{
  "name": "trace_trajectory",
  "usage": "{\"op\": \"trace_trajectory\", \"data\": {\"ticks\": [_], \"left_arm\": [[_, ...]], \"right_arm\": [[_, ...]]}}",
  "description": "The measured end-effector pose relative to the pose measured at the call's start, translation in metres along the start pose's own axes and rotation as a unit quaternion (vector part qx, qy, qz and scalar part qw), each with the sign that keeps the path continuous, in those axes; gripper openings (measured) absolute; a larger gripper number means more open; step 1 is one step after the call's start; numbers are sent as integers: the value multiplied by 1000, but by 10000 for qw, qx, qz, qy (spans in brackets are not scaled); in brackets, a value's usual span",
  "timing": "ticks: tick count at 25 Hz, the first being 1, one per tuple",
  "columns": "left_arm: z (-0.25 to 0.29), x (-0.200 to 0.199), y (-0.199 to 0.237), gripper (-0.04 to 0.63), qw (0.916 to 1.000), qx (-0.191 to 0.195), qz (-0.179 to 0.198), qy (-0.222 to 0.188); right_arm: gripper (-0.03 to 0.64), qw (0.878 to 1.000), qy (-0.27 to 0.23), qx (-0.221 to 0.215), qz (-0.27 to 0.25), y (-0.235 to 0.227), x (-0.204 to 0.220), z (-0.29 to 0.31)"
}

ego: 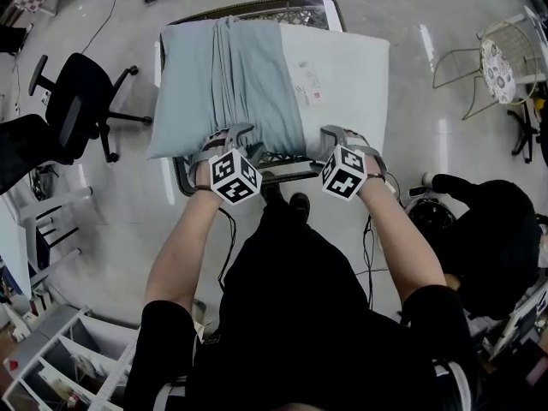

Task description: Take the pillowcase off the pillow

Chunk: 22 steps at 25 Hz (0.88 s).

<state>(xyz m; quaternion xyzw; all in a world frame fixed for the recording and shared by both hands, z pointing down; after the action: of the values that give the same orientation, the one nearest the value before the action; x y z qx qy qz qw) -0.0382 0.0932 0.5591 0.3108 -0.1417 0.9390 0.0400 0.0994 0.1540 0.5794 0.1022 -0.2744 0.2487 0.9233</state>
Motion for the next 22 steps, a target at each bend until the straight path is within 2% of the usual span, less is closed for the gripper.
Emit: {"op": "trace_trajectory", "data": {"ticks": [1,3,4,5,7,9,11,13,17,20,22], "left_arm": [[4,3,0,183,9998,-151,141,51],[10,9,3,168,9985,-361,369,172],[10,10,5,143,9980,-404,427,242],[9,10,7,119,9977,-403,443,308],[3,11,11,65,9979,-312,402,398],[-6,11,17,36,9983,-216,356,400],[-17,6,27,25,9985,-214,357,345],[-27,4,40,15,9986,-266,328,306],[-38,14,54,12,9992,-256,95,285],[-42,31,50,11,9991,-242,74,344],[-45,41,45,11,9992,-215,-192,276]], "right_arm": [[402,9986,132,352,-370,-1,6,9],[386,9878,376,990,-1146,-6,15,24],[320,9831,420,1150,-1364,-9,16,26],[277,9824,407,1164,-1404,-12,16,25],[206,9872,332,915,-1262,-18,13,14],[178,9876,362,719,-1345,-28,8,0],[172,9824,482,777,-1627,-47,4,-17],[172,9802,546,880,-1686,-72,3,-32],[169,9857,565,865,-1333,-111,12,-52],[167,9892,507,701,-1185,-113,24,-50],[167,9913,456,633,-1061,-106,33,-44]]}}
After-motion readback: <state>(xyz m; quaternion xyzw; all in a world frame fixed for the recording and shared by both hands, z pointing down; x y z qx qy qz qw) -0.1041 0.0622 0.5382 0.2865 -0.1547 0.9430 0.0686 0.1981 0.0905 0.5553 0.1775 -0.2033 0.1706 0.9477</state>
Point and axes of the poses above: the fingertips, and each gripper's own axes: z forward along the fingers, y to its left, x out of its underside, the point moved 2 cm from there along -z, backward along the fingers, and after that the axes turned 10 degrees about -y, right-handed, at the moved point
